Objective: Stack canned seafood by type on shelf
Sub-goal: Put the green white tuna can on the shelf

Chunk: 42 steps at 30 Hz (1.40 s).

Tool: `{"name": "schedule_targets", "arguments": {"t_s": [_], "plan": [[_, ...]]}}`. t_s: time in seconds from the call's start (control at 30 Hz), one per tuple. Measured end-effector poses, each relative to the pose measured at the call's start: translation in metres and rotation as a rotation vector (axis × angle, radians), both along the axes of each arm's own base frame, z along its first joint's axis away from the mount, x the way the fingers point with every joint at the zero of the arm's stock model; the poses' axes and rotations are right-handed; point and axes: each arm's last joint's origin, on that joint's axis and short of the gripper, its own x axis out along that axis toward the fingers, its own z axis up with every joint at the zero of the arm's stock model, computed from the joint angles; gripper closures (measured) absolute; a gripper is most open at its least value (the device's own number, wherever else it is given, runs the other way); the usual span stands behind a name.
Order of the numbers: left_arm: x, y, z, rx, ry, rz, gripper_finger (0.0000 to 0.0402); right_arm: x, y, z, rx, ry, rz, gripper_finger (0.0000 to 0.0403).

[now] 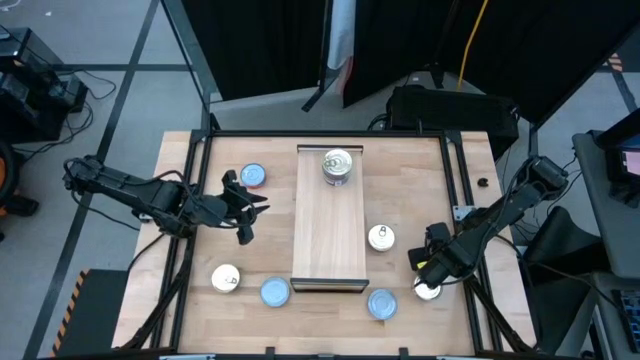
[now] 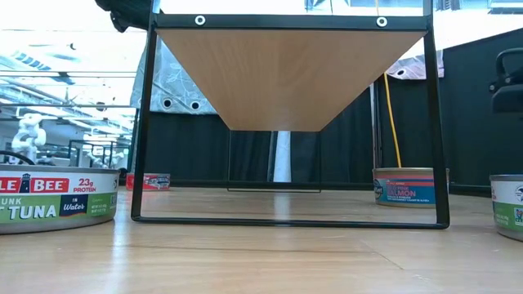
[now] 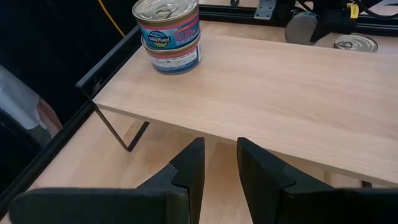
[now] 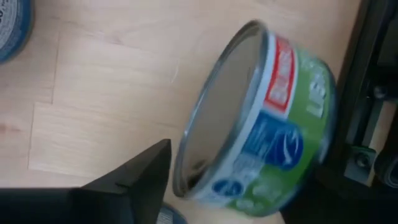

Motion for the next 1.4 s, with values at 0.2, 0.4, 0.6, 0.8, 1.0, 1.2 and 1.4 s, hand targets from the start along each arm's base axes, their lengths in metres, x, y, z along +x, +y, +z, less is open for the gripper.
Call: {"name": "schedule_targets", "arguments": {"t_s": [0.2, 0.4, 0.6, 0.8, 1.0, 1.2, 1.4], "plan": [[0.0, 0.0, 0.0, -0.002, 0.0, 0.001, 0.0304, 0.0, -0.001, 0.0, -0.011, 0.002, 0.002, 0.0231], [0.0, 0.0, 0.0, -0.006, -0.002, 0.004, 0.0304, -0.001, -0.001, 0.0, -0.018, 0.005, 0.01, 0.028], [0.0, 0.0, 0.0, -0.006, -0.002, 0.004, 0.0304, 0.005, 0.003, 0.017, -0.035, -0.017, 0.031, 0.0273], [0.0, 0.0, 0.0, -0.006, -0.002, 0.005, 0.0304, 0.018, 0.009, 0.06, -0.107, -0.122, 0.085, 0.0269], [0.0, 0.0, 0.0, 0.0, 0.0, 0.002, 0.0304, 0.038, 0.015, 0.11, -0.229, -0.395, 0.195, 0.0273], [0.0, 0.001, 0.001, 0.032, -0.001, 0.012, 0.0304, 0.061, 0.012, 0.151, -0.427, -0.638, 0.316, 0.0268], [0.0, 0.003, 0.001, 0.075, -0.013, 0.073, 0.0304, 0.093, -0.004, 0.182, -0.583, -0.738, 0.443, 0.0268]]}}
